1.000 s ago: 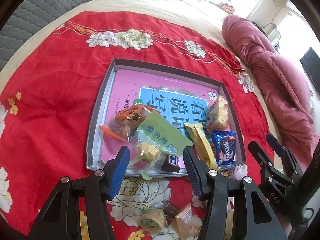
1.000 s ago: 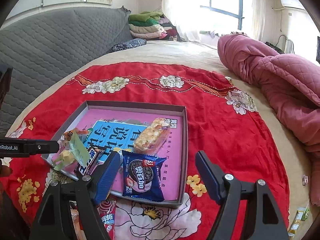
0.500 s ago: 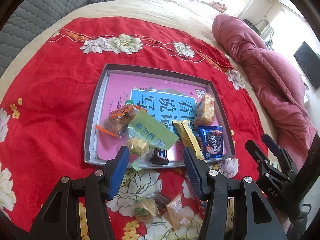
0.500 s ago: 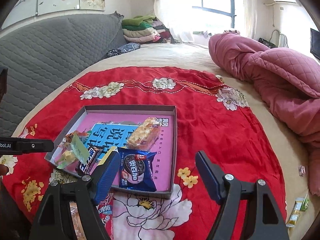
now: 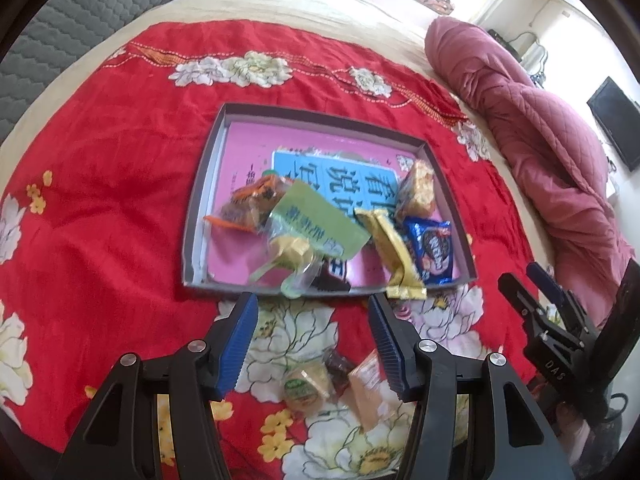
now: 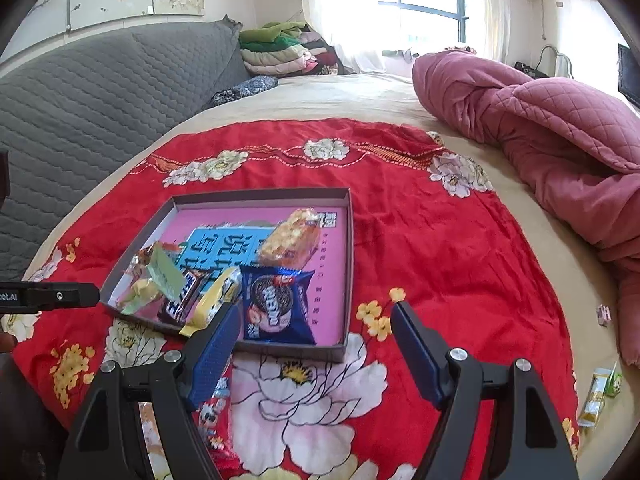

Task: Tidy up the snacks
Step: 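Withdraw both open tools from the box toward the loose snacks on the bedspread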

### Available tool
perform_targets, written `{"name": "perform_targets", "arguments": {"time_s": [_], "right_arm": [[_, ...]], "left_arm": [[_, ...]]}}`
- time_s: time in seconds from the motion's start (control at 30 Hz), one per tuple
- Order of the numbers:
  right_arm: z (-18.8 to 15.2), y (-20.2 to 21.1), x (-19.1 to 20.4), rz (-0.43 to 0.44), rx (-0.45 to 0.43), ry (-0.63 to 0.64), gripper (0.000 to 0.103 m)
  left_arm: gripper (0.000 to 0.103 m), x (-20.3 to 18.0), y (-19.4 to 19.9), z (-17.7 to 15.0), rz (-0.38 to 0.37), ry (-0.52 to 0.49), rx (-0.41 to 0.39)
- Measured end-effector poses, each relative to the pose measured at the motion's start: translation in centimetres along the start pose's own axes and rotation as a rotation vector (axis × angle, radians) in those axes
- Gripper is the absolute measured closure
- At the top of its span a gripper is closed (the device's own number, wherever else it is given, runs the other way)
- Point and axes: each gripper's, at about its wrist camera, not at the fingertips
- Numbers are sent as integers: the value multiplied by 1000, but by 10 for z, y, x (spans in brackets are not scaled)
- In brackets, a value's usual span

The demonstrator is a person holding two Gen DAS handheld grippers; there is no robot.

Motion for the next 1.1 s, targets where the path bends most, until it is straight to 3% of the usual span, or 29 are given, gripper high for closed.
{"name": "perform_targets", "arguments": {"time_s": [0.47,0.83,1.1], "right_arm": [[-22,6,13,42,58,39,26],[-42,-5,24,104,182,55,26],[-55,-14,32,110,235,95,26]], "left_arm": [[44,8,-12,-33,-39,22,79],[44,8,-22,-50,-62,30,130],[44,11,-34,-61,-133,74,170]]}}
Point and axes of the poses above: each gripper's, at about its wrist camera, not at the fingertips, and y roughly against the way its jaws point, x to its left, z to its top, and after that the axes turned 14 degrees about -y, right-handed
